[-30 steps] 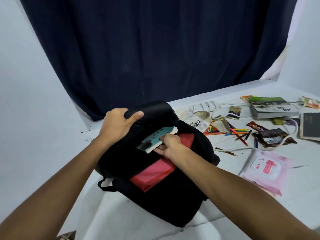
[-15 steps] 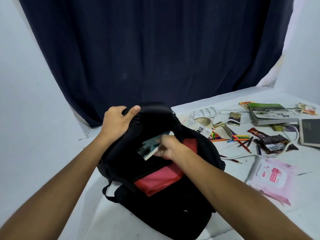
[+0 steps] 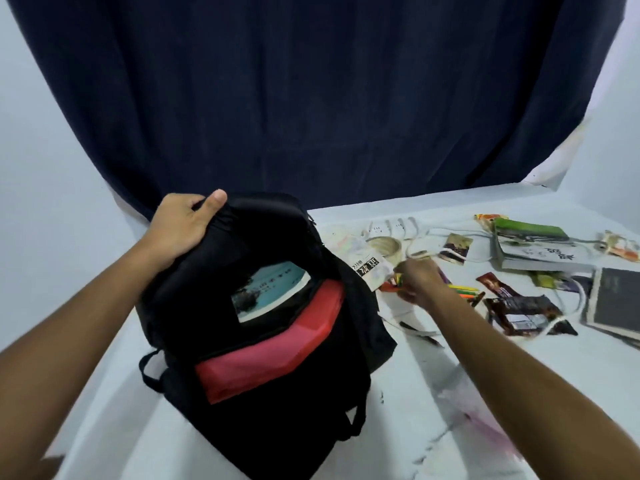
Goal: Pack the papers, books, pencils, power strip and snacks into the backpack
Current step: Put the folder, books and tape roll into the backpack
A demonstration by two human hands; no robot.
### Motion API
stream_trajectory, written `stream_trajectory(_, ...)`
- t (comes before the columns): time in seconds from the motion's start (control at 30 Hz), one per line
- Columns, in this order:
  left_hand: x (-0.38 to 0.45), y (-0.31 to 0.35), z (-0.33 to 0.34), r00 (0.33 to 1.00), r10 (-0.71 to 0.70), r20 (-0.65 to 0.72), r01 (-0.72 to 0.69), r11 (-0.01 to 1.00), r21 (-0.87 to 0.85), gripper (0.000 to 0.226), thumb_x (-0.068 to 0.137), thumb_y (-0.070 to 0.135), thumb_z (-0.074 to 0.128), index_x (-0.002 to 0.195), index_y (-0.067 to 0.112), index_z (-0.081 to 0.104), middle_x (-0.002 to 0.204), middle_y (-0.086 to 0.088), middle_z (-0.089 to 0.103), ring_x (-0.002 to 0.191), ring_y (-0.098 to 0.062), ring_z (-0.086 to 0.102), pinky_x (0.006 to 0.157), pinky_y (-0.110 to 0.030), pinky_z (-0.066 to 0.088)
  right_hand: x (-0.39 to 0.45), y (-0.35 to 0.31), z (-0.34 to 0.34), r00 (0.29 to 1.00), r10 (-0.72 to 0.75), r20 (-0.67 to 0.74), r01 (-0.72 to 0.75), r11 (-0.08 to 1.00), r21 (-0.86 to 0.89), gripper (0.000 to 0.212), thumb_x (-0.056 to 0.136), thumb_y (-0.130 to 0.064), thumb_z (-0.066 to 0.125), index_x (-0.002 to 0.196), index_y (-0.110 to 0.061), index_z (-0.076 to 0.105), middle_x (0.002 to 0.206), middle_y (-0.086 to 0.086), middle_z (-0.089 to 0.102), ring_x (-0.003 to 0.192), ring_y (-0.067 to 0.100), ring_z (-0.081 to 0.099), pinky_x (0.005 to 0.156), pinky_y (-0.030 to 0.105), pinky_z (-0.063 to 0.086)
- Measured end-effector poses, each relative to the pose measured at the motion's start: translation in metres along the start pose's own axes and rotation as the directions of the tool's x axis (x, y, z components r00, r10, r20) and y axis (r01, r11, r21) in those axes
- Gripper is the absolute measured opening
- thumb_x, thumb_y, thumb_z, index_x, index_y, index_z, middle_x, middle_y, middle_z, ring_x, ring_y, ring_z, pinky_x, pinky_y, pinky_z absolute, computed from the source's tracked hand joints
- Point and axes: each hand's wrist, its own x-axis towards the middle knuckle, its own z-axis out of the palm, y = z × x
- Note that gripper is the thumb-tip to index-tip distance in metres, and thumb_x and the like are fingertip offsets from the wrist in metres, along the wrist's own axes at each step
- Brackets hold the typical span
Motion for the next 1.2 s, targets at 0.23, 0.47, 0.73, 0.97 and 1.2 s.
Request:
stream_trajectory(0.23, -0.015, 0.031, 0.006, 0.993, -0.115, -0.008, 0.116, 0.986, 0.120, 0.066, 0.095, 0.049, 0.045, 0.073, -0.014, 0.052, 0.066, -0.012, 0.045, 0.063, -0.021, 0.042, 0.049, -0.015, 0.032, 0.021, 0.043, 0.025, 0.924, 0.183, 0.337, -0.278, 0.924, 0.261, 0.025, 0.088, -0.003, 0.060, 0.069, -0.011, 0.047, 0.037, -0.002, 0.045, 0.027, 0.009, 0.038, 0.031, 0.011, 0.027)
stream_trajectory(0.47, -0.031, 0.055, 0.005, 0.984, -0.175, -0.046, 0.180, 0.966, 0.185, 0.060, 0.096, 0.044, 0.050, 0.062, -0.005, 0.047, 0.058, -0.009, 0.044, 0.055, -0.016, 0.039, 0.052, -0.018, 0.034, 0.032, 0.029, 0.031, 0.907, 0.151, 0.393, -0.212, 0.970, 0.116, 0.021, 0.083, -0.004, 0.068, 0.102, -0.003, 0.062, 0.077, 0.006, 0.058, 0.051, 0.016, 0.055, 0.039, 0.025, 0.047)
stream_trajectory(0.73, -0.033, 0.063, 0.008, 0.963, -0.260, -0.071, 0.267, 0.954, 0.135, 0.065, 0.091, 0.054, 0.052, 0.073, -0.009, 0.059, 0.076, -0.027, 0.064, 0.065, -0.021, 0.054, 0.071, -0.041, 0.047, 0.030, -0.004, 0.041, 0.950, -0.276, 0.146, 0.272, 0.961, 0.047, 0.011, 0.095, -0.006, 0.050, 0.098, -0.010, 0.040, 0.079, 0.005, 0.046, 0.082, 0.022, 0.049, 0.069, 0.026, 0.035)
stream_trajectory(0.97, -0.021, 0.068, 0.013, 0.958, -0.281, -0.065, 0.287, 0.950, 0.122, 0.061, 0.091, 0.053, 0.052, 0.058, 0.002, 0.047, 0.056, -0.007, 0.046, 0.053, -0.016, 0.045, 0.055, -0.024, 0.036, 0.025, -0.084, -0.002, 0.841, -0.540, -0.023, 0.527, 0.810, 0.256, 0.003, 0.096, -0.011, 0.050, 0.094, -0.013, 0.049, 0.090, 0.004, 0.056, 0.082, 0.019, 0.054, 0.075, 0.032, 0.044)
stream_trajectory(1.2, -0.010, 0.065, 0.013, 0.945, -0.325, -0.045, 0.328, 0.940, 0.098, 0.064, 0.087, 0.063, 0.051, 0.061, 0.005, 0.046, 0.057, -0.008, 0.045, 0.052, -0.016, 0.046, 0.056, -0.026, 0.039, -0.006, -0.132, -0.050, 0.912, -0.293, 0.286, 0.059, 0.785, 0.617, 0.012, 0.089, -0.004, 0.050, 0.089, -0.007, 0.061, 0.070, 0.005, 0.073, 0.059, 0.023, 0.070, 0.053, 0.031, 0.058)
